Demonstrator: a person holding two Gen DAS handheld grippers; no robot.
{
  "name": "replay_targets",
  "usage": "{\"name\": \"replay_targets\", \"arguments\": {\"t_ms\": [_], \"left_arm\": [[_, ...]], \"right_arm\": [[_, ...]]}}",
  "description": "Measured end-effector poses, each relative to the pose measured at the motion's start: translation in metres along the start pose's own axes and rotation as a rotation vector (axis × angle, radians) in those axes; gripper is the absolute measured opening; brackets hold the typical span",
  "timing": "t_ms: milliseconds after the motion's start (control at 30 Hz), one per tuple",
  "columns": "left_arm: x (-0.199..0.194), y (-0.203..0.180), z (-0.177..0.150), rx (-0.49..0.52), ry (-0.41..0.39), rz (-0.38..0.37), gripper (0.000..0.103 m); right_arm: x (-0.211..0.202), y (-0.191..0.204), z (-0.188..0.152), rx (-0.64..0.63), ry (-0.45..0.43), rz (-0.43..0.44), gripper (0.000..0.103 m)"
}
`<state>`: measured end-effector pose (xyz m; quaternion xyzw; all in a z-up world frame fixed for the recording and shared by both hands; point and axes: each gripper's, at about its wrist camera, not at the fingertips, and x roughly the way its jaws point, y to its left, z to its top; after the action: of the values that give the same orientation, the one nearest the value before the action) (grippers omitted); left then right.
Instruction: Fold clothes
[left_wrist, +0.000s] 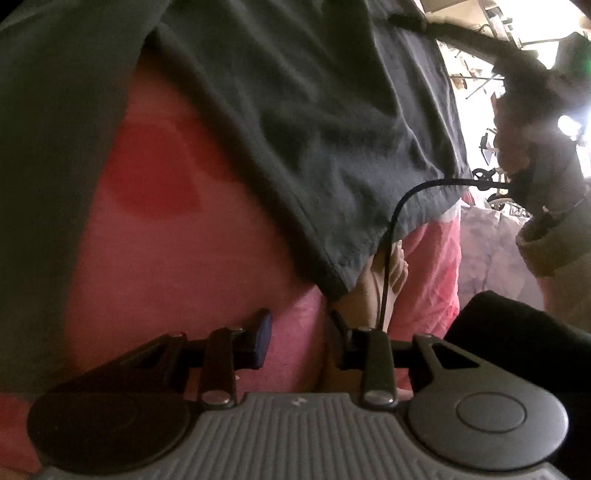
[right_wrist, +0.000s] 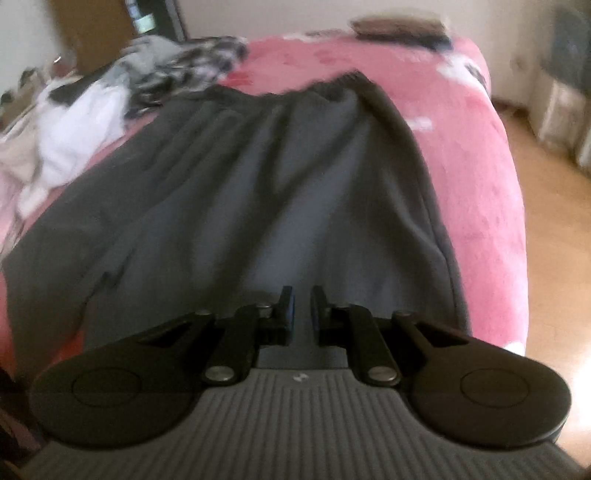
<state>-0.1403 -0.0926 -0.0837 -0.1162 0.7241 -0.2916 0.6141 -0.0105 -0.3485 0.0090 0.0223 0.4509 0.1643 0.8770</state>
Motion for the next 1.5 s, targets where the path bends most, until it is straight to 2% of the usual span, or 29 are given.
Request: {"name": "replay_targets", "arguments": {"t_ms": [67, 167, 267, 333, 367, 433, 500, 633, 733, 833, 900, 1000, 1067, 1133, 1267, 1433, 1500], "left_arm": [[0.002, 0.000, -0.002, -0.011, -0.003, -0.010, 0.034], [0.005, 0.002, 0.002, -0.020, 0.005, -0.024, 0.035], [0.007, 0.000, 0.008, -0.012, 0.024, -0.029, 0.037], [0.005, -0.003, 0.012, -0.001, 0.021, -0.031, 0.044], [0.002, -0.005, 0.012, 0.018, 0.013, -0.016, 0.045], [-0.005, -0.011, 0.012, 0.063, -0.007, 0.019, 0.052], [-0.013, -0.016, 0.013, 0.107, -0.027, 0.054, 0.056], [-0.047, -0.007, 0.005, 0.106, -0.090, 0.072, 0.059], [-0.073, 0.002, 0.002, 0.074, -0.145, 0.055, 0.062], [-0.097, 0.011, -0.003, 0.069, -0.200, 0.050, 0.064], [-0.116, 0.021, -0.004, 0.064, -0.222, 0.046, 0.065], [-0.133, 0.033, 0.003, 0.040, -0.256, 0.075, 0.065], [-0.146, 0.044, 0.006, 0.013, -0.287, 0.087, 0.065], [-0.152, 0.053, 0.011, -0.027, -0.323, 0.083, 0.065], [-0.158, 0.074, 0.019, -0.099, -0.382, 0.071, 0.065], [-0.166, 0.100, 0.021, -0.151, -0.475, 0.137, 0.064], [-0.174, 0.109, 0.018, -0.158, -0.539, 0.184, 0.064]], "right_arm": [[0.001, -0.016, -0.017, 0.029, 0.033, -0.034, 0.008], [-0.033, -0.046, -0.063, 0.146, 0.030, -0.035, 0.008], [-0.068, -0.062, -0.097, 0.196, 0.079, -0.109, 0.010], [-0.087, -0.065, -0.103, 0.206, 0.123, -0.183, 0.012], [-0.094, -0.065, -0.102, 0.209, 0.117, -0.197, 0.013], [-0.108, -0.059, -0.089, 0.211, 0.063, -0.178, 0.013], [-0.113, -0.045, -0.062, 0.187, -0.002, -0.126, 0.016], [-0.111, -0.007, 0.001, 0.093, -0.111, 0.008, 0.024], [-0.101, 0.023, 0.052, 0.025, -0.157, 0.138, 0.028], [-0.085, 0.049, 0.098, 0.002, -0.159, 0.236, 0.038], [-0.071, 0.062, 0.124, 0.004, -0.132, 0.286, 0.043], [-0.041, 0.092, 0.161, 0.000, -0.044, 0.339, 0.045], [-0.022, 0.116, 0.177, -0.025, 0.006, 0.333, 0.048], [0.001, 0.141, 0.189, -0.046, 0.059, 0.324, 0.055], [0.042, 0.170, 0.188, -0.015, 0.126, 0.304, 0.057], [0.093, 0.186, 0.177, 0.074, 0.213, 0.330, 0.057], [0.109, 0.187, 0.175, 0.116, 0.246, 0.341, 0.057]]}}
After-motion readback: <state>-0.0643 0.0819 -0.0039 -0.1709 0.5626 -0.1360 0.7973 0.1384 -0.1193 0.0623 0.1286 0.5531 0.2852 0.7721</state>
